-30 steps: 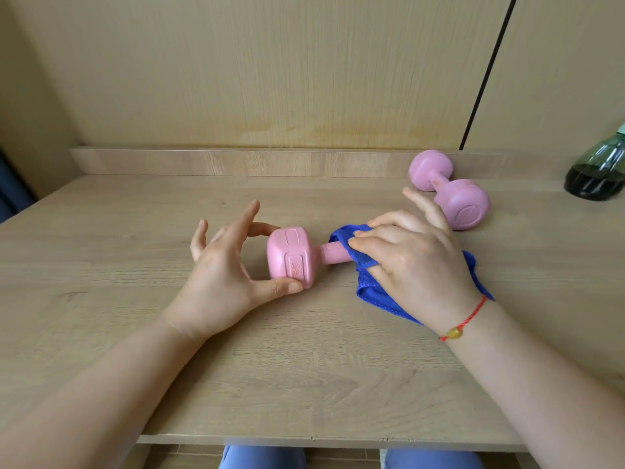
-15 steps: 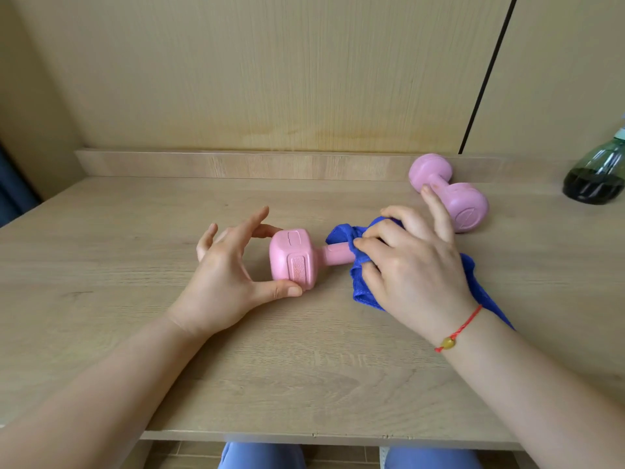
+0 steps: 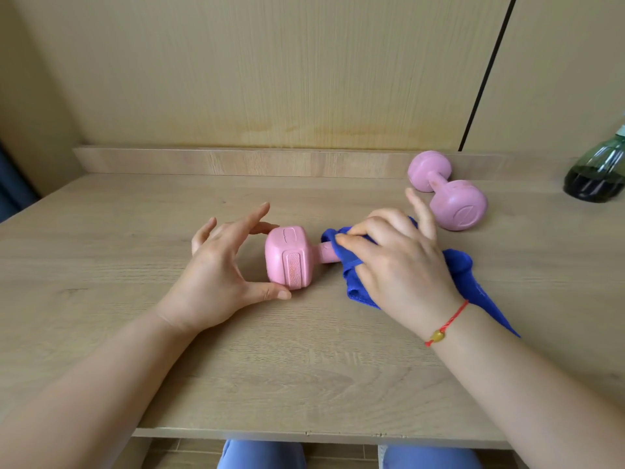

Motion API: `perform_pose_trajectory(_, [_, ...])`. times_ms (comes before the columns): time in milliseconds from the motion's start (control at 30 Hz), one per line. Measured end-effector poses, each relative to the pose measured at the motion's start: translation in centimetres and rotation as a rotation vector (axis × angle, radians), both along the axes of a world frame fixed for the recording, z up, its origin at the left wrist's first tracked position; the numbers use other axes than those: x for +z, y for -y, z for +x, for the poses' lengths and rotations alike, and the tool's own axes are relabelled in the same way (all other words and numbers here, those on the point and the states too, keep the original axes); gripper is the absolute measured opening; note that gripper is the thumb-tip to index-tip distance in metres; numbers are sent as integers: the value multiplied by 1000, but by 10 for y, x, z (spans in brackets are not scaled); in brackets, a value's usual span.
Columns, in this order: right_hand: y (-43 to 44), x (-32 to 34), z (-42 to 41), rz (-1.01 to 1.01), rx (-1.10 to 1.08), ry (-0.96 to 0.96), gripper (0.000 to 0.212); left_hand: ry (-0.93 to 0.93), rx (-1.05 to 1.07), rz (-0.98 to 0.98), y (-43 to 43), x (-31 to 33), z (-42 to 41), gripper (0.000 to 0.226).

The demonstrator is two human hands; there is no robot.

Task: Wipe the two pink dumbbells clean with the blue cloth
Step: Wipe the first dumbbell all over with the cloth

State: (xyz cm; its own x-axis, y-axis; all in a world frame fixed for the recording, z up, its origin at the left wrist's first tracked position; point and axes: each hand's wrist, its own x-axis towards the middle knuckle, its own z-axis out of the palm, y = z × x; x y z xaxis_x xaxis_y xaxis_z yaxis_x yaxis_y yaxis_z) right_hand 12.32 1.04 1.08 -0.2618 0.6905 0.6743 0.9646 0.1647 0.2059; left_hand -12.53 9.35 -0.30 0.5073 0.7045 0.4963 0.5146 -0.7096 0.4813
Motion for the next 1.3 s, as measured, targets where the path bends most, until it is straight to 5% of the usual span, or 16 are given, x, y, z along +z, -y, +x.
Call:
perform_pose_trajectory(233, [2, -4, -2, 70, -51, 0, 28, 7, 19, -2, 0, 0, 1, 116])
perform_pose_trajectory(533, [-10, -12, -24, -171, 98, -60, 40, 9, 16, -4, 0, -1, 1, 109])
perform_pose_trajectory(800, [3, 1, -4, -177, -186, 80, 37, 4, 19, 1, 3, -1, 1, 98])
perform_pose_trajectory(1300, [1, 1, 3, 78, 24, 59, 15, 0, 20, 17, 3, 0, 1, 98])
